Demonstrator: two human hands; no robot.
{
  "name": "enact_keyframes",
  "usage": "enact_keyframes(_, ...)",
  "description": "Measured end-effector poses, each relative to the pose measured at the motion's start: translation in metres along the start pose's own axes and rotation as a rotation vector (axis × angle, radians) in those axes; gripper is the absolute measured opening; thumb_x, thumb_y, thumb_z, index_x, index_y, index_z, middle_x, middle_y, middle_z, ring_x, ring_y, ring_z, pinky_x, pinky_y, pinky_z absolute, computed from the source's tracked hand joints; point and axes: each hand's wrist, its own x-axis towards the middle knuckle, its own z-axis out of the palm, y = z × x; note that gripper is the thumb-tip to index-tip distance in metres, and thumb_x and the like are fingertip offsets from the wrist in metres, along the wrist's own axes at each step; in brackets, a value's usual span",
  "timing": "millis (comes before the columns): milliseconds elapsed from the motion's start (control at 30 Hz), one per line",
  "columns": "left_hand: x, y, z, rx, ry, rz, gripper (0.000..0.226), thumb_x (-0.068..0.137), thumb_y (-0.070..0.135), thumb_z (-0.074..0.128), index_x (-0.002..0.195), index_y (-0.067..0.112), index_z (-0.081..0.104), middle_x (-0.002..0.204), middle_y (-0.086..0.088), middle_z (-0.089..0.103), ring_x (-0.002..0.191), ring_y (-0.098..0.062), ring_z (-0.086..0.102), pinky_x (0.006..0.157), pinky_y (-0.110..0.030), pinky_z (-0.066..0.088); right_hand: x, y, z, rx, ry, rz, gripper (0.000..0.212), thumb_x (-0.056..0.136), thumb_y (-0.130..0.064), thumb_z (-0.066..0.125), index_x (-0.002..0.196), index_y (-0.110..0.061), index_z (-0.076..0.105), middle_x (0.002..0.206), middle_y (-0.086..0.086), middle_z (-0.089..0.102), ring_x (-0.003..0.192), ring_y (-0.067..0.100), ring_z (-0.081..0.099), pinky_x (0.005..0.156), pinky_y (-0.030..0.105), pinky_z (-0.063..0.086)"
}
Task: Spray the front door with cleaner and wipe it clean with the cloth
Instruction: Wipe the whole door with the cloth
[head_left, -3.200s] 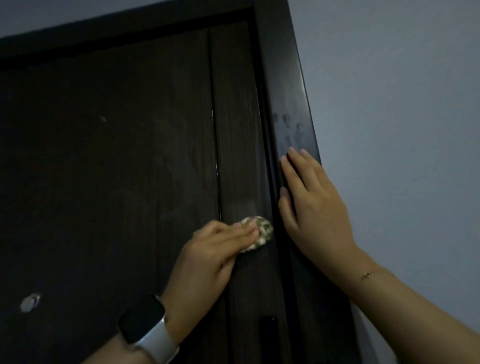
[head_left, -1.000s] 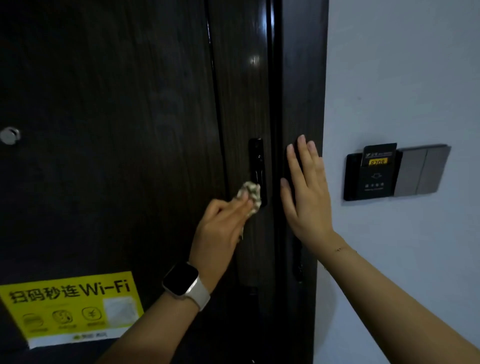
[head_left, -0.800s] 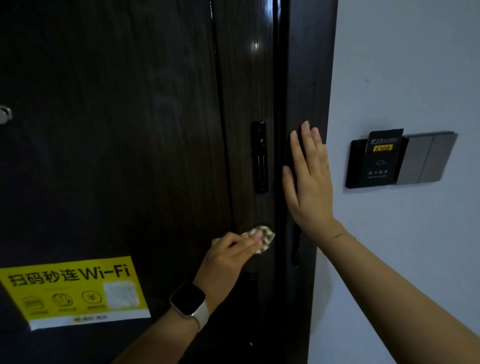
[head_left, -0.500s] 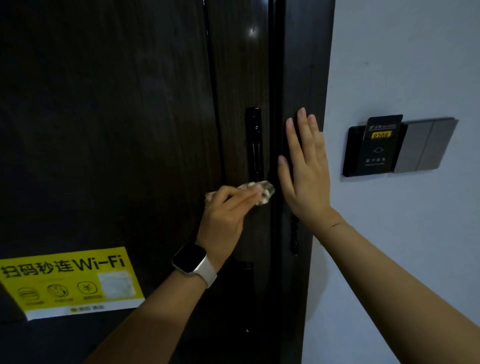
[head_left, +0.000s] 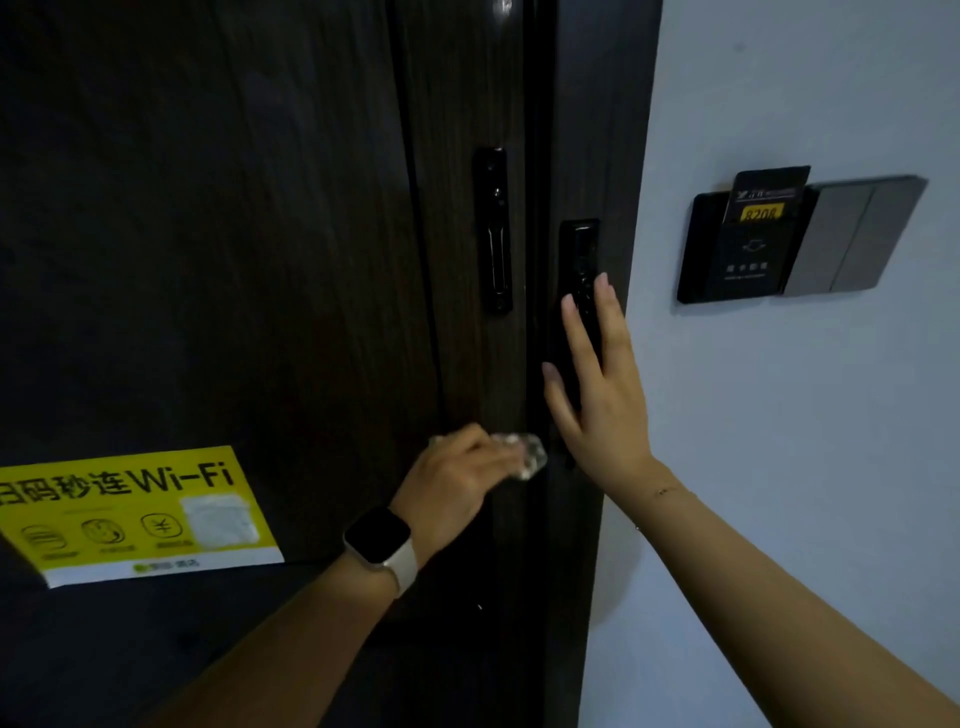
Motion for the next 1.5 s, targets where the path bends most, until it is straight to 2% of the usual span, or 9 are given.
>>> enact_keyframes(33, 0.007, -0.003, -0.006, -0.01, 0.073, -0.052, 0.03, 0.09, 0.004, 0.055, 0.11, 0.02, 0.07, 0.1, -0.005, 0.072, 0.088, -0.014, 0.058, 0.086, -0.031, 0.054, 0.0, 0.0, -0.001, 0.001, -0.005, 0.003, 0.058, 0.097, -0.013, 0.055, 0.148, -0.002, 0.029, 0.158, 0.019, 0.013, 0.149, 0.03, 0.011, 0.121, 0.035, 0.018)
enact_keyframes(167, 0.033, 0.006, -0.026, -0.035, 0.374, -0.086, 0.026, 0.085, 0.0, 0.061, 0.108, 0.005, 0.072, 0.113, -0.004, 0.07, 0.088, -0.008, 0.05, 0.092, -0.005, 0.038, -0.003, 0.001, -0.002, 0.029, -0.003, 0.011, 0.056, 0.097, -0.012, 0.055, 0.147, 0.0, 0.031, 0.157, 0.02, 0.016, 0.149, 0.031, 0.012, 0.121, 0.034, 0.016)
enact_keyframes(333, 0.015, 0.037, 0.012, -0.148, 0.384, -0.301, 0.033, 0.079, -0.009, 0.069, 0.108, 0.005, 0.072, 0.114, 0.001, 0.069, 0.092, -0.005, 0.054, 0.092, -0.005, 0.04, -0.038, 0.005, 0.005, 0.034, -0.043, 0.044, 0.055, 0.098, -0.011, 0.053, 0.147, -0.002, 0.029, 0.157, 0.019, 0.017, 0.149, 0.031, 0.012, 0.121, 0.04, 0.016)
enact_keyframes(667, -0.029, 0.071, 0.099, -0.144, 0.602, -0.542, 0.022, 0.088, 0.013, 0.06, 0.104, 0.008, 0.073, 0.107, 0.0, 0.072, 0.094, -0.008, 0.062, 0.086, -0.015, 0.049, -0.089, 0.016, 0.016, 0.01, -0.145, 0.058, 0.058, 0.098, -0.016, 0.051, 0.149, -0.008, 0.025, 0.159, 0.002, 0.006, 0.15, 0.023, 0.0, 0.122, 0.033, 0.008)
enact_keyframes(933, -0.092, 0.091, 0.148, -0.234, 0.406, -0.799, 0.039, 0.068, -0.01, 0.078, 0.101, 0.01, 0.074, 0.098, 0.0, 0.075, 0.092, -0.005, 0.059, 0.086, -0.008, 0.048, -0.093, 0.013, 0.018, 0.064, -0.147, 0.11, 0.057, 0.097, -0.011, 0.054, 0.148, -0.005, 0.029, 0.159, 0.012, 0.011, 0.15, 0.027, 0.0, 0.122, 0.044, 0.01)
enact_keyframes(1033, -0.112, 0.106, 0.13, -0.398, 0.368, -0.936, 0.034, 0.079, -0.004, 0.073, 0.105, 0.019, 0.072, 0.101, 0.01, 0.072, 0.095, 0.0, 0.063, 0.083, -0.024, 0.055, -0.101, 0.002, 0.009, 0.125, -0.15, 0.132, 0.051, 0.096, -0.008, 0.054, 0.144, -0.001, 0.039, 0.157, 0.02, 0.018, 0.149, 0.034, 0.012, 0.121, 0.044, 0.014)
enact_keyframes(1200, -0.155, 0.125, 0.064, -0.594, 0.366, -1.211, 0.021, 0.084, 0.012, 0.074, 0.093, 0.031, 0.074, 0.097, 0.014, 0.073, 0.092, 0.004, 0.067, 0.083, -0.013, 0.049, -0.149, -0.041, -0.008, 0.263, -0.137, 0.286, 0.038, 0.092, -0.006, 0.055, 0.13, 0.0, 0.056, 0.144, 0.019, 0.041, 0.136, 0.029, 0.038, 0.114, 0.036, 0.03)
enact_keyframes(1367, -0.219, 0.106, 0.002, -0.629, 0.372, -1.465, 0.017, 0.084, 0.017, 0.073, 0.093, 0.031, 0.074, 0.091, 0.009, 0.075, 0.09, -0.009, 0.07, 0.087, -0.035, 0.055, -0.188, -0.099, 0.001, 0.435, -0.321, 0.578, 0.035, 0.093, -0.023, 0.049, 0.126, -0.016, 0.06, 0.131, -0.001, 0.051, 0.123, 0.013, 0.046, 0.105, 0.026, 0.038)
enact_keyframes(1500, -0.273, 0.076, -0.039, -0.703, 0.394, -1.614, 0.01, 0.085, 0.023, 0.073, 0.091, 0.031, 0.075, 0.091, 0.001, 0.076, 0.088, -0.02, 0.072, 0.086, -0.047, 0.056, -0.202, -0.149, 0.03, 0.436, -0.534, 0.601, 0.036, 0.097, -0.024, 0.054, 0.133, -0.023, 0.055, 0.14, -0.006, 0.046, 0.129, 0.004, 0.038, 0.108, 0.021, 0.029)
